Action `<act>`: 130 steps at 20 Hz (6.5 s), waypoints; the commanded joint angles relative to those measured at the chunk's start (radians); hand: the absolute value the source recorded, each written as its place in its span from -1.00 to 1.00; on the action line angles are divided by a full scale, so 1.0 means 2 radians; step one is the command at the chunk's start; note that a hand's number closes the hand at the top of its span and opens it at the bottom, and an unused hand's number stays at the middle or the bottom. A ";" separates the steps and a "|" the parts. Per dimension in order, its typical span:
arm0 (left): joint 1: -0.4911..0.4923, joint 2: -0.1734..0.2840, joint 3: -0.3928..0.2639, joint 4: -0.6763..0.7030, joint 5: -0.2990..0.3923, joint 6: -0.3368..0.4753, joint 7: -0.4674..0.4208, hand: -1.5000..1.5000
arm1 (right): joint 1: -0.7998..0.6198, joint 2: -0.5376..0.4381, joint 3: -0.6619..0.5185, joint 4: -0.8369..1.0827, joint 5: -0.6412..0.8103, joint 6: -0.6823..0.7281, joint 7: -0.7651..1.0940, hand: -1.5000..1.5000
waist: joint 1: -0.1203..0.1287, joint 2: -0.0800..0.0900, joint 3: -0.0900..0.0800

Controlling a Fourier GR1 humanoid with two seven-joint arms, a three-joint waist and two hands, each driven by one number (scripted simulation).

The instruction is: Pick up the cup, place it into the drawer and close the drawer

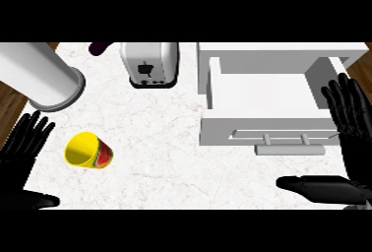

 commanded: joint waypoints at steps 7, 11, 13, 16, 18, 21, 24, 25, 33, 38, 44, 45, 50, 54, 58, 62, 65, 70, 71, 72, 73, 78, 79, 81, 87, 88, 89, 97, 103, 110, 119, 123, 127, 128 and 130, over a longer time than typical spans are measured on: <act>-0.066 0.009 0.006 0.217 -0.116 0.019 -0.140 -1.00 | 0.013 0.020 0.009 0.039 0.023 0.004 -0.051 -1.00 | -0.001 0.000 0.000; -0.108 0.027 0.012 0.340 -0.137 0.005 -0.208 -1.00 | -0.021 0.009 -0.007 0.054 0.008 0.011 -0.032 -1.00 | -0.001 0.001 0.000; -0.137 0.030 0.013 0.386 -0.143 0.006 -0.236 -1.00 | -0.010 0.009 -0.012 0.002 -0.006 0.011 0.003 -1.00 | -0.002 0.000 0.000; -0.142 0.023 0.008 0.437 -0.160 0.021 -0.287 -1.00 | 0.002 0.004 -0.018 0.004 -0.008 0.023 -0.008 -1.00 | -0.002 0.000 0.000; -0.164 0.042 0.012 0.516 -0.178 0.014 -0.347 -1.00 | -0.016 0.003 -0.018 0.024 -0.012 0.025 -0.012 -1.00 | -0.005 0.002 -0.001; -0.170 0.051 0.011 0.538 -0.174 -0.003 -0.365 -1.00 | -0.004 0.014 0.001 0.013 0.006 0.020 -0.017 -1.00 | -0.004 0.001 -0.001; -0.190 0.056 0.016 0.581 -0.178 0.010 -0.391 -1.00 | 0.002 0.021 0.002 0.016 0.004 0.017 -0.020 -1.00 | -0.010 0.004 -0.002; -0.206 0.043 0.011 0.578 -0.179 0.017 -0.372 -1.00 | -0.025 0.014 0.002 0.008 0.006 0.014 0.008 -1.00 | -0.007 0.003 -0.002; -0.199 0.058 0.004 0.606 -0.192 0.009 -0.431 -1.00 | -0.002 0.006 -0.009 -0.019 -0.012 0.029 0.010 -1.00 | -0.010 0.002 -0.002; -0.226 0.048 0.006 0.622 -0.190 0.014 -0.423 -1.00 | -0.007 0.005 -0.015 0.029 -0.013 0.038 -0.029 -1.00 | -0.011 0.005 -0.002; -0.233 0.028 0.000 0.624 -0.192 0.007 -0.432 -1.00 | -0.033 0.010 -0.014 0.042 -0.002 0.024 -0.014 -1.00 | -0.007 0.005 -0.002; -0.222 0.032 -0.005 0.625 -0.196 -0.002 -0.445 -1.00 | -0.017 0.013 -0.012 0.033 -0.011 0.031 -0.019 -1.00 | -0.010 0.005 -0.002; -0.225 0.019 -0.005 0.621 -0.187 -0.032 -0.441 -1.00 | -0.023 0.010 -0.010 0.023 -0.005 0.029 -0.008 -1.00 | -0.009 0.005 -0.003; -0.247 0.004 -0.008 0.608 -0.180 -0.046 -0.428 -1.00 | -0.031 0.014 -0.008 0.037 -0.001 0.024 -0.007 -1.00 | -0.008 0.004 -0.002; -0.251 -0.006 -0.009 0.610 -0.172 -0.071 -0.414 1.00 | -0.036 0.012 -0.009 0.039 -0.016 0.034 0.002 -1.00 | -0.010 0.004 -0.002; -0.250 -0.005 -0.015 0.599 -0.164 -0.116 -0.403 1.00 | -0.014 -0.005 -0.028 0.042 -0.022 0.049 -0.023 -1.00 | -0.014 0.004 -0.002; -0.258 0.001 -0.007 0.596 -0.146 -0.143 -0.388 1.00 | -0.027 0.010 -0.015 0.042 -0.013 0.035 -0.019 -1.00 | -0.010 0.005 -0.002; -0.260 -0.032 0.012 0.582 -0.121 -0.081 -0.408 1.00 | -0.034 0.008 -0.016 0.069 0.008 0.027 -0.028 -1.00 | -0.006 0.005 -0.002; -0.253 -0.030 0.024 0.575 -0.112 -0.056 -0.418 1.00 | -0.038 0.003 -0.023 0.059 -0.007 0.034 -0.020 -1.00 | -0.005 0.003 -0.001; -0.244 -0.040 0.029 0.572 -0.109 -0.026 -0.428 1.00 | -0.017 0.027 0.013 0.043 0.020 0.020 -0.013 -1.00 | -0.005 0.002 -0.001; -0.265 -0.026 0.051 0.585 -0.091 -0.016 -0.415 1.00 | -0.030 -0.004 -0.028 0.047 -0.014 0.041 -0.014 -1.00 | -0.012 0.005 -0.002; -0.250 -0.054 0.051 0.566 -0.096 0.036 -0.477 1.00 | -0.014 -0.001 -0.030 0.045 -0.020 0.045 -0.019 -1.00 | -0.010 0.004 -0.001; -0.252 -0.050 0.049 0.551 -0.092 0.023 -0.469 1.00 | -0.024 -0.008 -0.039 0.052 -0.023 0.047 -0.025 -1.00 | -0.005 0.002 -0.001; -0.274 -0.044 0.049 0.543 -0.088 0.024 -0.449 1.00 | -0.011 0.002 -0.029 0.043 -0.010 0.038 -0.024 -1.00 | -0.006 0.001 -0.001; -0.294 -0.055 0.015 0.478 -0.096 0.023 -0.405 1.00 | -0.025 -0.005 -0.037 0.032 -0.014 0.034 0.004 -1.00 | 0.001 -0.002 0.000; -0.302 -0.063 0.013 0.453 -0.087 0.031 -0.368 1.00 | -0.017 0.003 -0.025 0.034 -0.001 0.031 -0.003 -1.00 | 0.004 -0.003 0.001; -0.308 -0.062 0.011 0.440 -0.086 0.040 -0.366 1.00 | 0.003 -0.001 -0.034 0.030 -0.013 0.043 -0.018 -1.00 | 0.002 -0.003 0.001; -0.350 -0.120 -0.043 0.273 -0.099 0.157 -0.236 1.00 | 0.014 0.000 -0.037 0.028 -0.015 0.048 -0.027 -1.00 | 0.005 -0.004 0.001; -0.397 -0.131 -0.078 0.208 -0.099 0.195 -0.136 1.00 | -0.018 -0.008 -0.053 0.054 -0.021 0.045 -0.019 -1.00 | 0.003 -0.002 0.000; -0.501 -0.140 -0.140 0.239 -0.102 0.299 -0.064 1.00 | 0.022 -0.003 -0.052 0.024 -0.030 0.059 -0.031 -1.00 | -0.007 -0.001 0.000; -0.590 -0.140 -0.206 0.340 -0.016 0.373 -0.027 1.00 | 0.004 -0.020 -0.076 0.072 -0.049 0.080 -0.059 -1.00 | -0.014 0.001 0.001; -0.639 -0.140 -0.181 0.423 -0.003 0.361 -0.055 1.00 | -0.013 -0.023 -0.071 0.031 -0.049 0.067 -0.001 -1.00 | -0.017 0.003 0.000; -0.643 -0.140 -0.262 0.460 0.047 0.407 -0.070 1.00 | -0.032 -0.026 -0.065 0.050 -0.049 0.076 -0.009 -1.00 | -0.026 0.004 0.001; -0.641 -0.140 -0.282 0.459 0.051 0.407 -0.078 1.00 | -0.039 -0.019 -0.065 0.033 -0.050 0.061 0.009 -1.00 | -0.025 0.004 0.000; -0.639 -0.140 -0.314 0.470 0.072 0.424 -0.090 1.00 | -0.045 -0.024 -0.064 0.069 -0.043 0.071 -0.014 -1.00 | -0.028 0.005 0.001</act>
